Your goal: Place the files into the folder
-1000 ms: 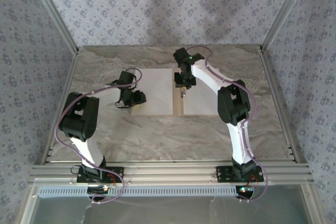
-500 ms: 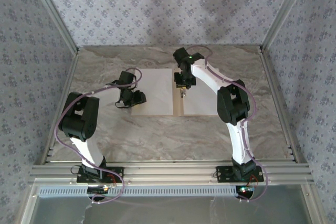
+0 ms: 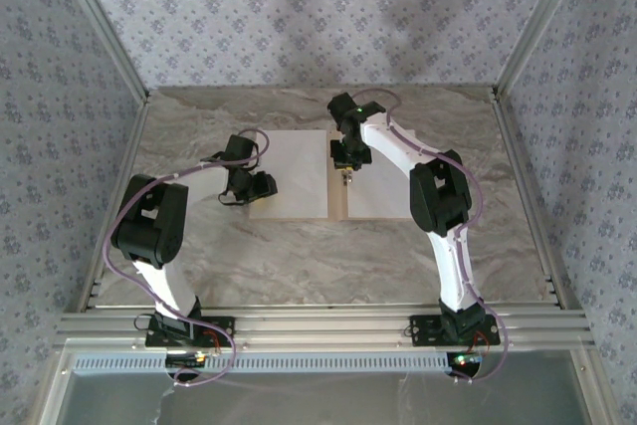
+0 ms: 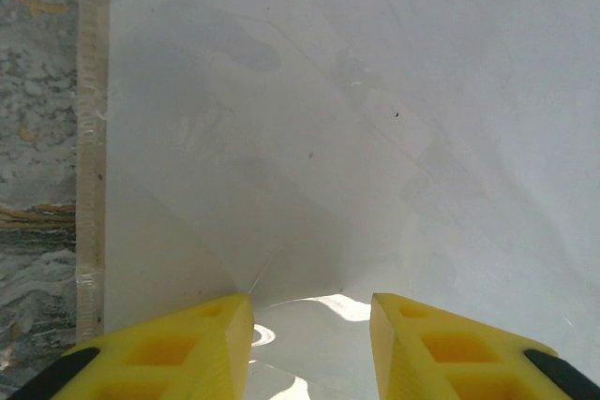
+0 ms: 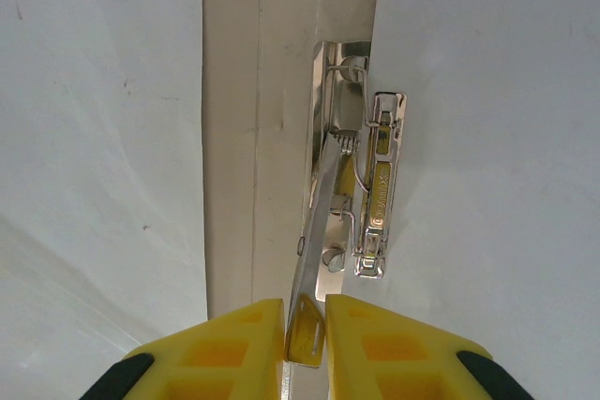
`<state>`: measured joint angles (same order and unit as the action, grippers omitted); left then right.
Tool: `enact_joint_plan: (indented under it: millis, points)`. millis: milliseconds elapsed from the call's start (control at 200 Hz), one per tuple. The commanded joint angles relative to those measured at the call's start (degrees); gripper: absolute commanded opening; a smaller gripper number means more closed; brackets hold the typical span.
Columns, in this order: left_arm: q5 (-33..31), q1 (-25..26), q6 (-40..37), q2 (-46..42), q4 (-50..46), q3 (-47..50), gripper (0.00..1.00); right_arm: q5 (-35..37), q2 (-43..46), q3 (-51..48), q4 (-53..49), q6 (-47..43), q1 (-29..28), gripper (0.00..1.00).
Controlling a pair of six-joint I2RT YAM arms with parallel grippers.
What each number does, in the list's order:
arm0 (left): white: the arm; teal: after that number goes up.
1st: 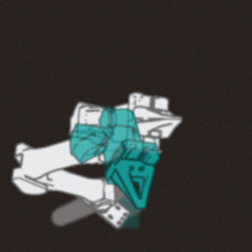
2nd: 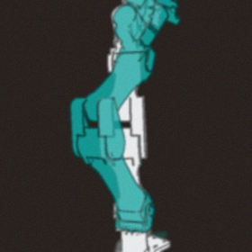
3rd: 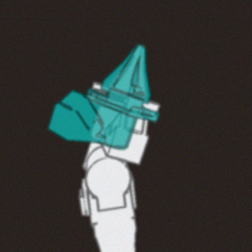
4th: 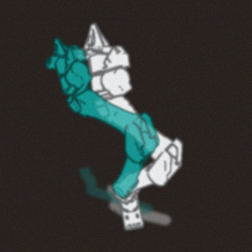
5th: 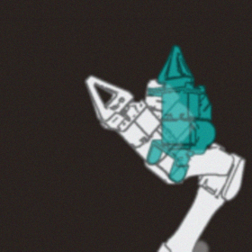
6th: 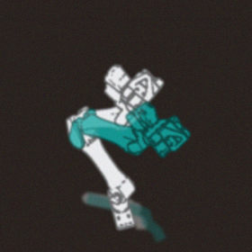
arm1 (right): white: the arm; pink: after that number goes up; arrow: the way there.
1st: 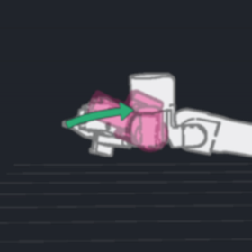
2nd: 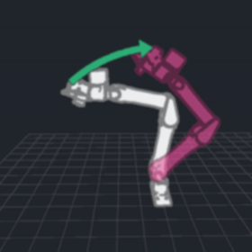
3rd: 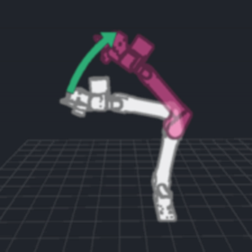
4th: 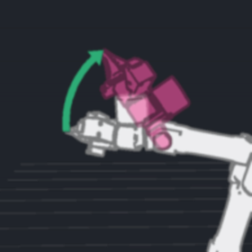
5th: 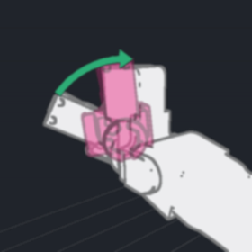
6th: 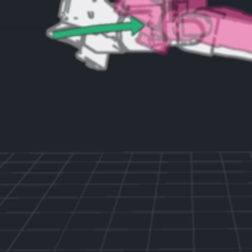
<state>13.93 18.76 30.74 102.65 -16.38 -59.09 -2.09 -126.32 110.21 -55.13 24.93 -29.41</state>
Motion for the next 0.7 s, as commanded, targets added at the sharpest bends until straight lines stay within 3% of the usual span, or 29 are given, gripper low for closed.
enact_joint_plan:
  millis: [0,695]
  points:
    - [-0.1,0.2,0.5,-0.5,-2.7,1.0,0.39,1.2,-1.2,2.1,-2.4,-0.9,-0.4,0.20]
    - [0.0,0.2,0.7,-0.5,-3.1,0.8,0.38,2.0,-2.0,1.8,-3.8,-1.5,-0.5,0.18]
